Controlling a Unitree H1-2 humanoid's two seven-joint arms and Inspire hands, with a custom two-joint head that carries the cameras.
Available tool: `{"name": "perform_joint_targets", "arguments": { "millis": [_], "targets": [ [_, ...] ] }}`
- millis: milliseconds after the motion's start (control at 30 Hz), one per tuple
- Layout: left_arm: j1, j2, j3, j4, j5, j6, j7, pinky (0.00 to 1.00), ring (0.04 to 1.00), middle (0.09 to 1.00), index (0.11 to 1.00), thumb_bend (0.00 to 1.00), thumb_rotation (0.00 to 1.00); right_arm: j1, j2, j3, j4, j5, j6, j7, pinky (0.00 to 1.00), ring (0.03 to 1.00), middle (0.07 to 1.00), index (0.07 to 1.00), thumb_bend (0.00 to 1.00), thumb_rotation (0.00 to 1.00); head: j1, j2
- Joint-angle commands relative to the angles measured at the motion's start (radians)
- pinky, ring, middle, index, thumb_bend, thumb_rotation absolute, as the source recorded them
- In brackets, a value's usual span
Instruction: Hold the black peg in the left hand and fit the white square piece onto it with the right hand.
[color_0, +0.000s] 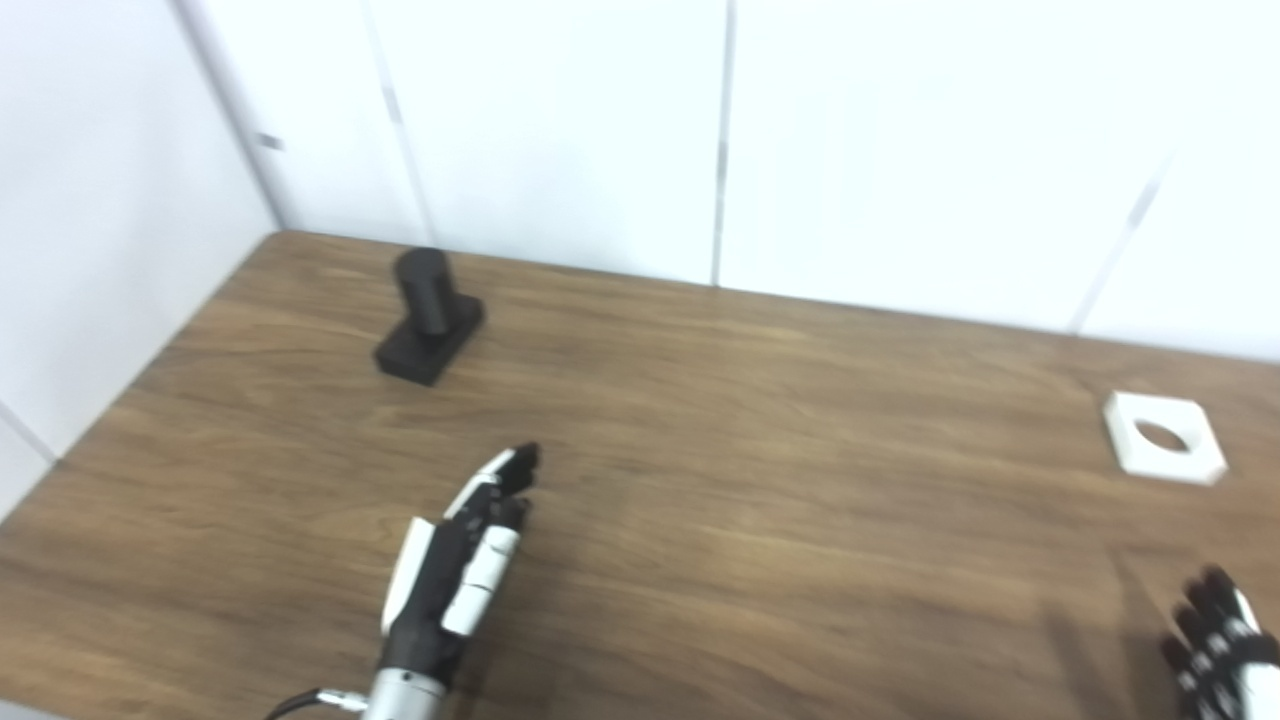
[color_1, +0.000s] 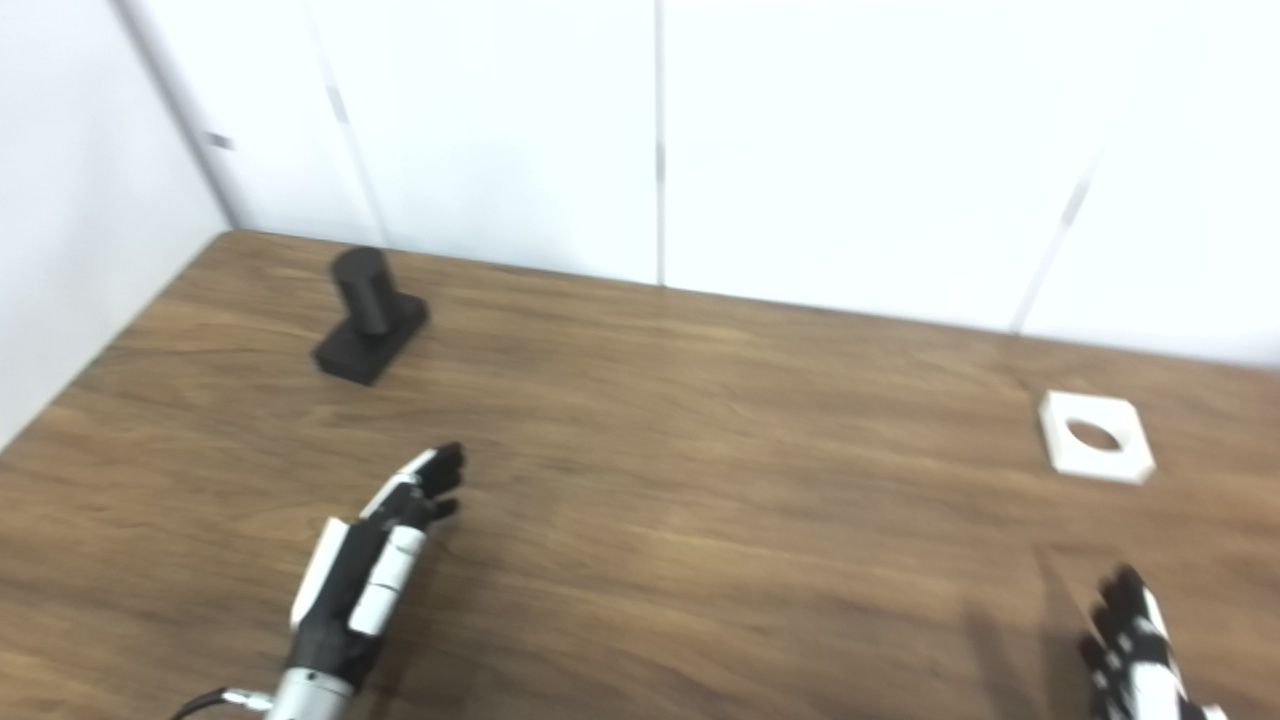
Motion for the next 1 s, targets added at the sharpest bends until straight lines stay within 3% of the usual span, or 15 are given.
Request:
{"name": "perform_joint_targets", "arguments": {
  "millis": [0,333,767,967],
  "targets": [
    [-0.003,-0.069,-0.01,-0.003,0.013,-0.047,0.016,0.88,0.908,0.909,0.887,0.63,0.89,-0.015,-0.001,-0.014,-0.006,0.011,-0.023,-0.004,1.0,1.0,0.979,0.999,0.57,1.0,0.009,-0.008],
    [0.001,-0.07,-0.032,0.0,0.048,-0.028,0.043,0.88,0.903,0.909,0.881,0.66,0.91,-0.022,0.007,-0.022,0.026,-0.001,-0.041,-0.02,1.0,0.966,0.91,0.965,0.6,1.0,0.025,-0.012],
    [-0.002,-0.071,-0.04,0.005,0.061,-0.018,0.055,0.92,0.926,0.922,0.898,0.68,0.93,-0.024,0.001,-0.022,0.031,0.018,-0.043,-0.018,1.0,0.951,0.904,0.942,0.6,1.0,0.026,-0.014],
    [-0.003,-0.069,-0.046,-0.003,0.099,-0.032,0.07,0.94,0.948,0.949,0.932,0.61,0.86,-0.023,-0.002,-0.023,0.039,0.018,-0.05,-0.016,0.97,0.924,0.889,0.922,0.64,1.0,0.031,-0.022]
  ]
}}
